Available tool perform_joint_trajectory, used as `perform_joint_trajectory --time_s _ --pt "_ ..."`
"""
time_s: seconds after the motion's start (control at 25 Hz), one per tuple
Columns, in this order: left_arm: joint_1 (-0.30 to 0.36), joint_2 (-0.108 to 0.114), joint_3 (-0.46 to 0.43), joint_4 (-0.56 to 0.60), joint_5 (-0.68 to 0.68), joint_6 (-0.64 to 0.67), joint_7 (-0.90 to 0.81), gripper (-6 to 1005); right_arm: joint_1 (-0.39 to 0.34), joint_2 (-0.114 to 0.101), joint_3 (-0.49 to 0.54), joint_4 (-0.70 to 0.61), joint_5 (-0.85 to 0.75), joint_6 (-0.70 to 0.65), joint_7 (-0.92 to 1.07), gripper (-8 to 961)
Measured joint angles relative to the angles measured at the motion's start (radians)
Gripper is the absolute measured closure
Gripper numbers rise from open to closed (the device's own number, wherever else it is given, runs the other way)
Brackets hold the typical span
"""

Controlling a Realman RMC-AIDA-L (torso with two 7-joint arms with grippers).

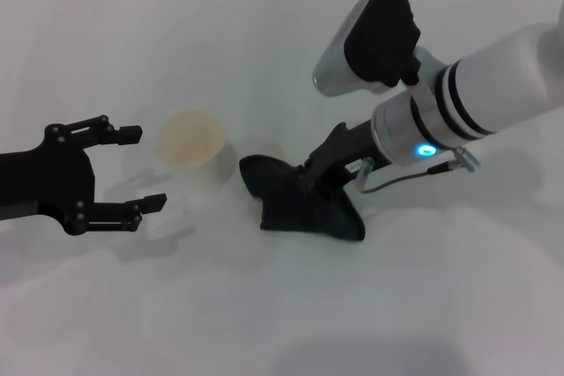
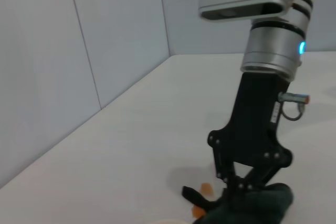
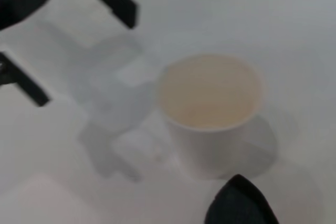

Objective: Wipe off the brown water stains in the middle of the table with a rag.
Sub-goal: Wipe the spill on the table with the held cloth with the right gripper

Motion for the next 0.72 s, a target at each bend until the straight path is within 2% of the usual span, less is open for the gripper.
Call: perform_joint_trajectory --time_s 0.32,0.72 --pt "-0.003 -0.008 0.0 -0.001 0.0 -0.003 -0.005 110 0.033 -0.003 0.06 0.084 -0.041 0.052 0.0 914" --pt "-0.006 -0.008 0.005 -0.005 0.0 -0.005 -0.009 109 0.014 -0.003 0.158 0.097 -0.127 0.092 0.0 914"
